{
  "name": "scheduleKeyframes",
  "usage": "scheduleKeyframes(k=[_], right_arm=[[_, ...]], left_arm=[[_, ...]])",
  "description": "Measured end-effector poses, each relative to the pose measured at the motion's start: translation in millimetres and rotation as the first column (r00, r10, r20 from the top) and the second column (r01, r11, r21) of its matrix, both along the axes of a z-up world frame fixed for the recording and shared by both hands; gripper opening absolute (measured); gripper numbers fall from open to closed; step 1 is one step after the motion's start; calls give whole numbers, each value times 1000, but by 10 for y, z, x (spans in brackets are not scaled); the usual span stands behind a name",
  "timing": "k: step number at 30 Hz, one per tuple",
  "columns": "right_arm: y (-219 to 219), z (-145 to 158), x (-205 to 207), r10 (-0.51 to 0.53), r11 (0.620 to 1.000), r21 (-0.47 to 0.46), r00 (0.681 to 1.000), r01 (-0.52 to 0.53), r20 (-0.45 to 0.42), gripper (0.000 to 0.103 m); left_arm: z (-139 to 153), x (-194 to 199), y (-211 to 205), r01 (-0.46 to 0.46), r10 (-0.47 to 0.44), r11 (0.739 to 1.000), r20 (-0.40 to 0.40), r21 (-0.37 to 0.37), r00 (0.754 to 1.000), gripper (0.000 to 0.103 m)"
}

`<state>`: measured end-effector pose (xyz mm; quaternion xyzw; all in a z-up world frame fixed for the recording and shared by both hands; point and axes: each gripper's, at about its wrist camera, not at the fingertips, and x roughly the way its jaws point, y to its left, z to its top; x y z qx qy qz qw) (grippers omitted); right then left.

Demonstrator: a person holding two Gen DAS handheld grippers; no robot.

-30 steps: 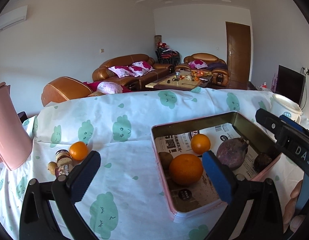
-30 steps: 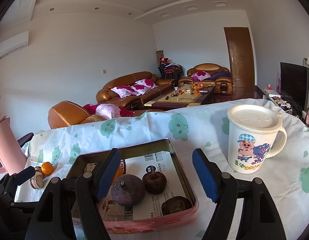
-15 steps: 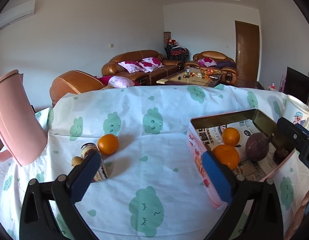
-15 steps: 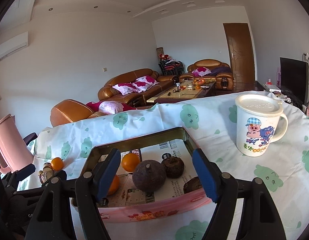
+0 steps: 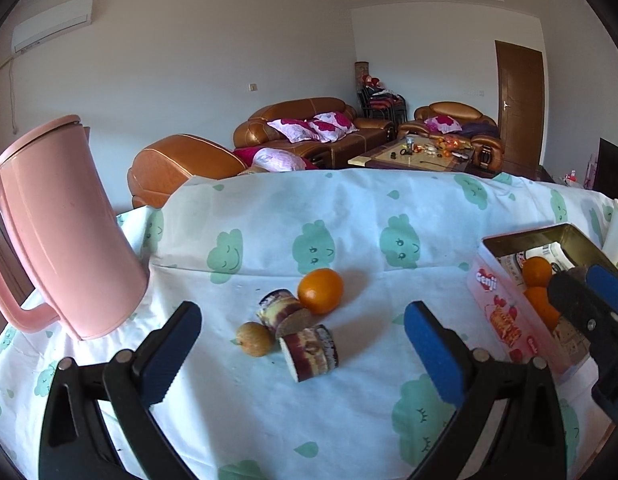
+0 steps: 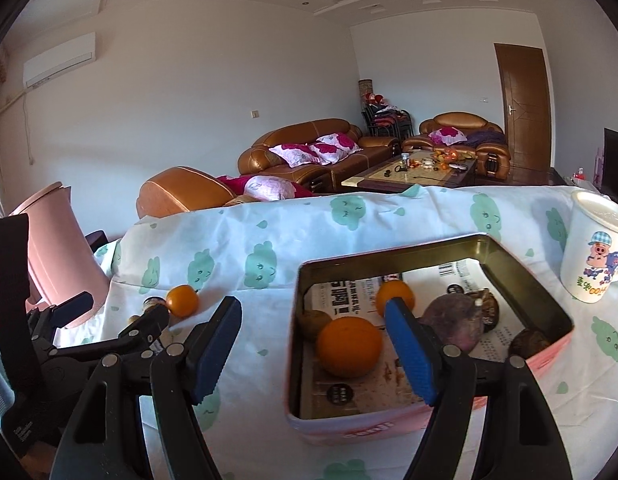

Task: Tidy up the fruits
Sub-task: 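Grasp a brown cylindrical cake roll with the right tool while the left tool grasps a small brown fruit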

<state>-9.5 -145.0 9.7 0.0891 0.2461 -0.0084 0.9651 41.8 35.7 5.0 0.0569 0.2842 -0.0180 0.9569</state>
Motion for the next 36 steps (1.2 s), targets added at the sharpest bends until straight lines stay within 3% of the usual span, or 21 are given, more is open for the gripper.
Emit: scheduleKeyframes(k=[11, 18, 23, 26, 28, 30, 34, 36], right_arm=[[629, -72, 268, 131, 991, -13, 989, -132, -64, 75], [961, -174, 508, 207, 978, 0, 966, -210, -156, 75], [1260, -323, 744, 263, 961, -8, 925, -276, -273, 75], [1350, -369, 835, 271, 959, 0, 915, -284, -299, 75], [1387, -392, 868, 273, 958, 0, 910, -287, -311, 66], [1429, -438, 912, 283, 953, -4, 895, -302, -345, 47], [1419, -482, 943, 302, 949, 27, 878, -314, -371, 43], [1405, -476, 927, 310, 947, 39, 878, -318, -365, 32]], left_arm=[[-88, 247, 716, -109, 106, 993, -88, -33, 990, 103], [-146, 389, 1044, -176, 177, 984, -154, 21, 972, 103], [-191, 434, 1066, -173, 183, 982, -172, 72, 968, 103], [-192, 425, 1022, -154, 172, 981, -165, 115, 971, 103], [-191, 420, 1002, -144, 165, 980, -163, 134, 973, 103], [-182, 421, 997, -124, 148, 982, -168, 145, 975, 102], [-140, 422, 999, -101, 124, 984, -162, 145, 979, 102], [-126, 409, 986, -75, 94, 990, -161, 123, 982, 102]])
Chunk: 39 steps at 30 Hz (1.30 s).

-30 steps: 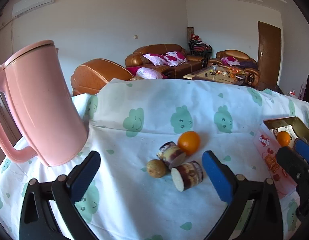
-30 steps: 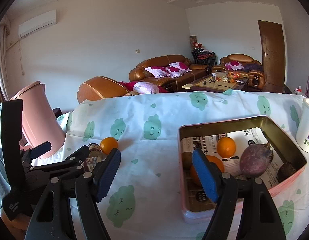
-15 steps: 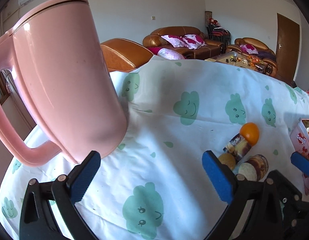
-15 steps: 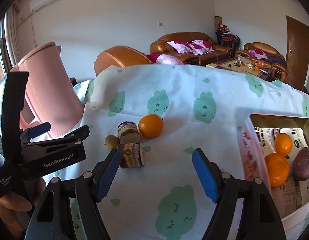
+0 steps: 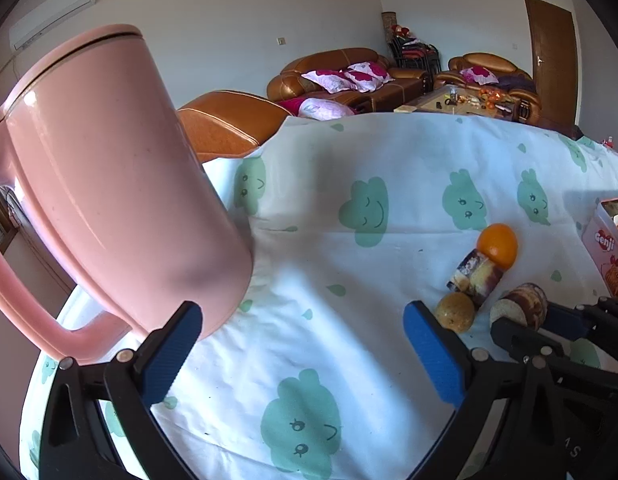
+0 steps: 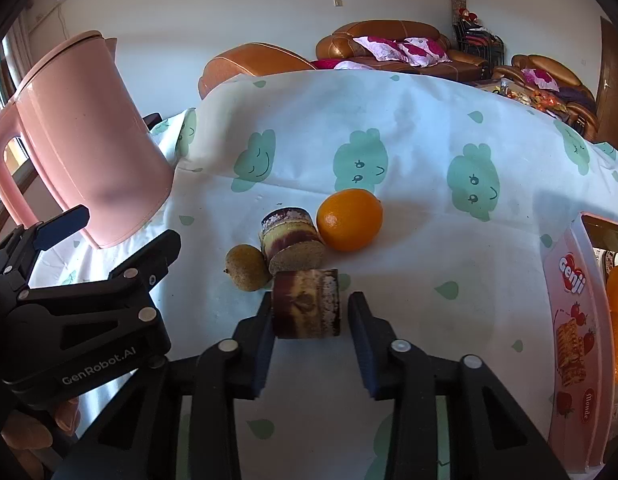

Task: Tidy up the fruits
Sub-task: 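Grasp a brown cylindrical cake roll with the right tool while the left tool grasps a small brown fruit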

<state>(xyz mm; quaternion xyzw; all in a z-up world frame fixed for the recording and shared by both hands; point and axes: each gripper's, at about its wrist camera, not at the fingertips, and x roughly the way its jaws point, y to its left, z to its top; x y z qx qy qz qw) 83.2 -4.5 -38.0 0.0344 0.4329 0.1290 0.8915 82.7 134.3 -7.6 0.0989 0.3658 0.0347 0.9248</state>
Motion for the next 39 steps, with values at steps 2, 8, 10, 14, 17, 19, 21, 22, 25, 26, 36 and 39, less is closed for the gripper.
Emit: scheduleKeyframes(k=[2, 8, 10, 14, 17, 19, 21, 22, 25, 26, 36, 39], right_arm=[[-35, 32, -47, -19, 1000, 3, 1000, 19, 20, 32], [-268, 214, -373, -66, 997, -33, 987, 72, 149, 32], [-365, 236, -474, -76, 995, -45, 983, 84, 165, 32], [-502, 237, -544, -89, 995, -28, 983, 95, 158, 32], [-547, 229, -534, -92, 995, -15, 985, 96, 148, 32], [-546, 215, -519, -89, 996, -7, 986, 91, 141, 32], [-537, 214, -519, -86, 996, -3, 986, 87, 142, 32], [-539, 213, -527, -85, 996, -1, 986, 86, 142, 32], [-546, 205, -538, -81, 997, 2, 987, 81, 140, 32], [-545, 201, -539, -79, 997, 3, 987, 80, 138, 32], [-532, 253, -628, -76, 997, -7, 979, 78, 191, 32], [-493, 324, -705, -71, 996, -39, 964, 84, 256, 32]], left_arm=[[21, -1, -44, 42, -42, 999, 3, -22, 999, 102], [15, -47, -233, 175, -175, 982, -4, -68, 985, 102], [-19, -27, -272, 187, -190, 979, -22, -82, 982, 100], [-121, 33, -342, 208, -217, 972, -77, -110, 973, 81], [-196, 87, -397, 208, -222, 971, -117, -119, 968, 74], [-204, 134, -421, 207, -225, 968, -123, -141, 967, 68], [-225, 187, -447, 205, -227, 967, -141, -154, 964, 64], [-246, 209, -468, 204, -228, 967, -157, -152, 961, 62], [-234, 217, -474, 210, -236, 963, -155, -166, 959, 53], [-225, 214, -469, 210, -236, 963, -152, -170, 960, 50], [-44, 17, -271, 109, -113, 980, -17, -165, 993, 28], [24, -45, -241, 65, -59, 984, 38, -164, 998, 28]])
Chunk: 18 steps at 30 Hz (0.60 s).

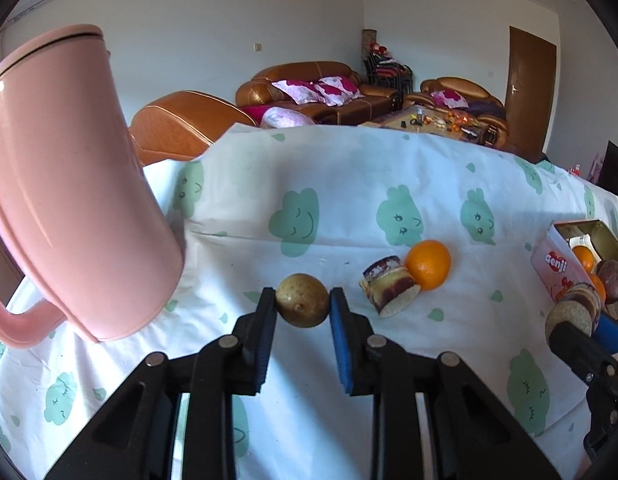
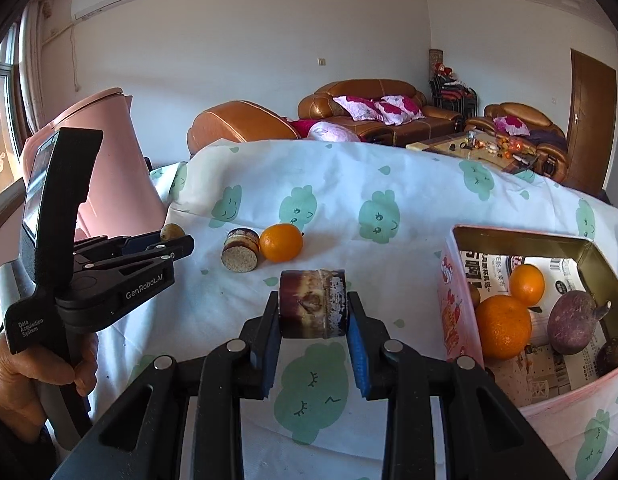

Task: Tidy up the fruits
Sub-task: 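Grasp a brown cylindrical cake roll with the right tool while the left tool grasps a small brown fruit, then carry the cake roll and small fruit over the tin box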

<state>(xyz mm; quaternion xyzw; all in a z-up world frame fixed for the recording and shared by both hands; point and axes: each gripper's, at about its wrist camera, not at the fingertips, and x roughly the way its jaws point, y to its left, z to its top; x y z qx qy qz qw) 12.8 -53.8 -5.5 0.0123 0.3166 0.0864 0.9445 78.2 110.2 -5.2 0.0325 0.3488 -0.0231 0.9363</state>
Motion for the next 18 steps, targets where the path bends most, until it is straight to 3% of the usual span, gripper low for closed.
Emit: scheduleKeyframes(k=[6, 18], right_arm=[[54, 115, -128, -21, 995, -90, 994, 31, 109, 32], [-82, 154, -247, -25, 996, -81, 993, 35, 117, 32]], left_arm=[[64, -167, -94, -40, 39, 999, 62, 11, 997, 28], [97, -400, -315, -46, 47, 999, 84, -12, 995, 28]])
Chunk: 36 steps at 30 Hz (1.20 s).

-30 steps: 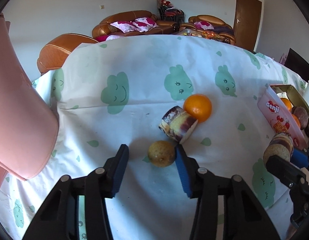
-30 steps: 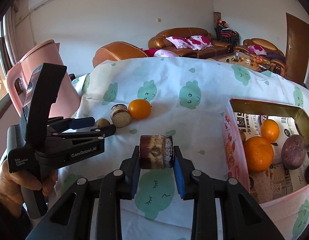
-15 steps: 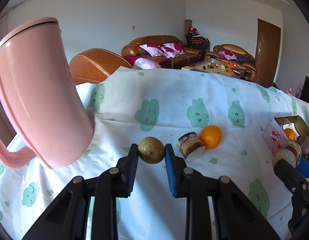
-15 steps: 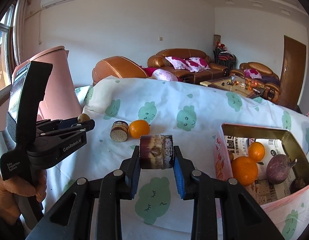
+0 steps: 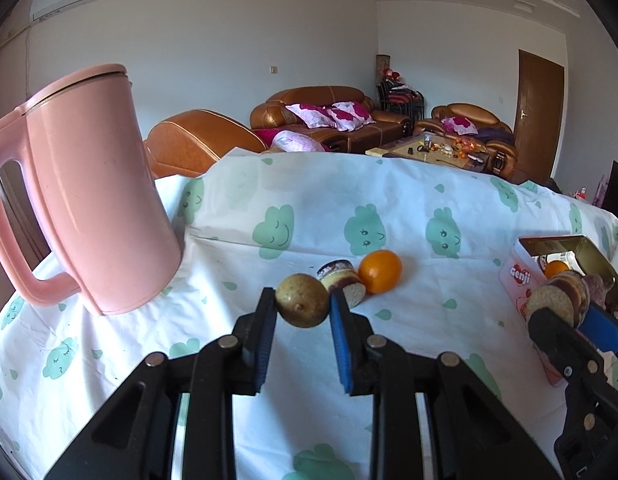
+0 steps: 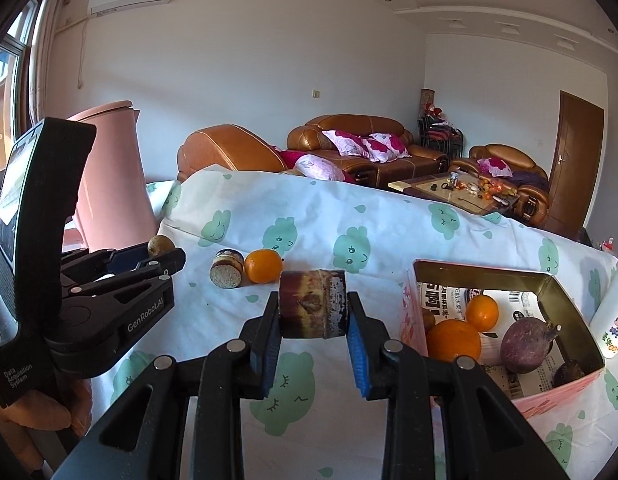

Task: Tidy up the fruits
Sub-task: 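Carry the cake roll and small fruit over the tin box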

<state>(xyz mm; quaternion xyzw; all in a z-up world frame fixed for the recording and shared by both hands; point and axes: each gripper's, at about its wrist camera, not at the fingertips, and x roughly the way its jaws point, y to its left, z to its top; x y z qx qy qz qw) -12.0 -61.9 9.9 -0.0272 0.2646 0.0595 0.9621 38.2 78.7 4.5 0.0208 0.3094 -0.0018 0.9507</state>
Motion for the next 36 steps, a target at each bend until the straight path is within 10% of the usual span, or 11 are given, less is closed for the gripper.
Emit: scheduleKeyframes(k=[36], right_arm=[[-1091, 154, -157, -138, 990, 39, 990, 137, 26, 32]], left_arm=[[158, -254, -1078, 140, -140, 990, 54, 3, 989, 29]])
